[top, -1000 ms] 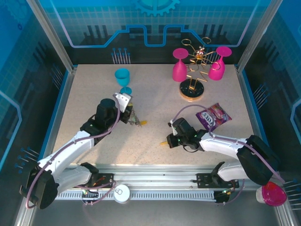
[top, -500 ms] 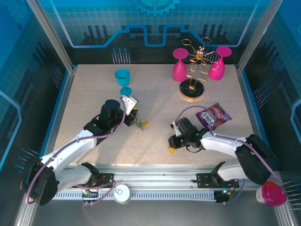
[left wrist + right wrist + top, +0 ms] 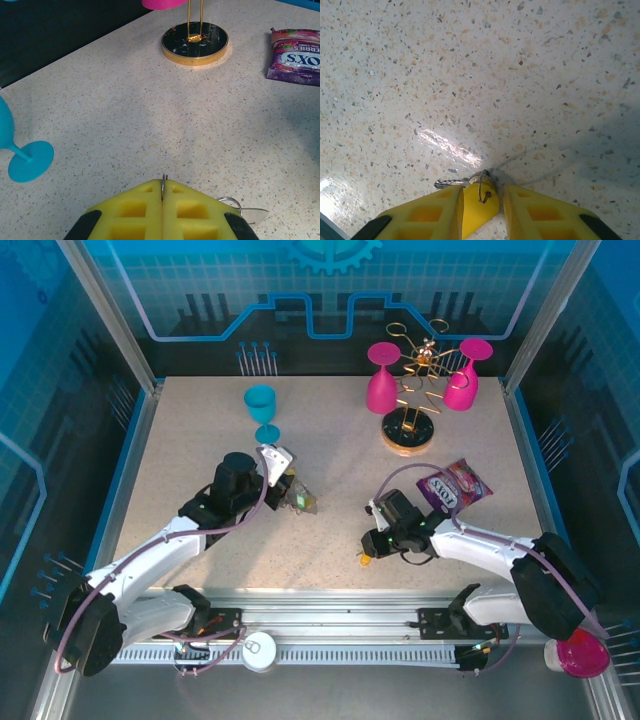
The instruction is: Put the keys on the keyring
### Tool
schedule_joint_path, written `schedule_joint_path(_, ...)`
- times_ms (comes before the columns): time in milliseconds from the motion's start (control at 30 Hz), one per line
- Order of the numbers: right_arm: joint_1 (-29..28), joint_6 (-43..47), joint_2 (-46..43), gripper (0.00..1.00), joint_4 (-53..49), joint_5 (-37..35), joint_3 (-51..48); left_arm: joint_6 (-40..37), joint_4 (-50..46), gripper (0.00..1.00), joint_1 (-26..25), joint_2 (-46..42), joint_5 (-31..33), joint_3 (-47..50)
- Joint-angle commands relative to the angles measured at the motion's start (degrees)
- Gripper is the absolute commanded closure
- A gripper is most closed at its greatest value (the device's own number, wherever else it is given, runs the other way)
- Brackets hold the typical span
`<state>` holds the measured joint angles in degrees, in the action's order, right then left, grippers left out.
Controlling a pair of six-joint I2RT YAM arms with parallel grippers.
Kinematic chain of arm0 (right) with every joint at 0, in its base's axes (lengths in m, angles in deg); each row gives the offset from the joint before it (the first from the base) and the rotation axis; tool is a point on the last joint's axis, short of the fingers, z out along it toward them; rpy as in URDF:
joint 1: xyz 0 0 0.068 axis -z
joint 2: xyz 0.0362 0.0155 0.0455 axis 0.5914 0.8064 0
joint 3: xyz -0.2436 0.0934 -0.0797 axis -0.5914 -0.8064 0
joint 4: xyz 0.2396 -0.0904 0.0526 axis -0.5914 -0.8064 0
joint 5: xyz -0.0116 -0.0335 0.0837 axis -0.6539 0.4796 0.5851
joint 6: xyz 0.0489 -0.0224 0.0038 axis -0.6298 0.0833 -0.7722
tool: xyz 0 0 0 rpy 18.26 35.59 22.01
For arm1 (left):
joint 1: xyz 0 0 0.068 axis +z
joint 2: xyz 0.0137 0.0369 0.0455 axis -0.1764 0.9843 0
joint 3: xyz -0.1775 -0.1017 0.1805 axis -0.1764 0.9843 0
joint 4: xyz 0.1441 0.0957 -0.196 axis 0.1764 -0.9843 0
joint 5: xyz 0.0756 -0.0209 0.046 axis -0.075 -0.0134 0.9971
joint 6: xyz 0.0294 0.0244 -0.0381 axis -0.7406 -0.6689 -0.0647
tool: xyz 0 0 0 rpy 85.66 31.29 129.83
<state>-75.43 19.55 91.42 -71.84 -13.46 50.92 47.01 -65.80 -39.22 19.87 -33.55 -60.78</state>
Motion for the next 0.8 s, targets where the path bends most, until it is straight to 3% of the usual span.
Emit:
schedule_joint_path(0,0.68,1.10,0.89,0.73,-1.41,-0.13,1.75,-1.08,2.48,1.00,-0.48,0.01,-1.95,0.23)
schedule_joint_path(767,-1.16,1.32,4.38,0.80,-2.26,-0.71,3.00,-1.63,1.76,1.00,-0.52,-0.12,-2.44,0.13)
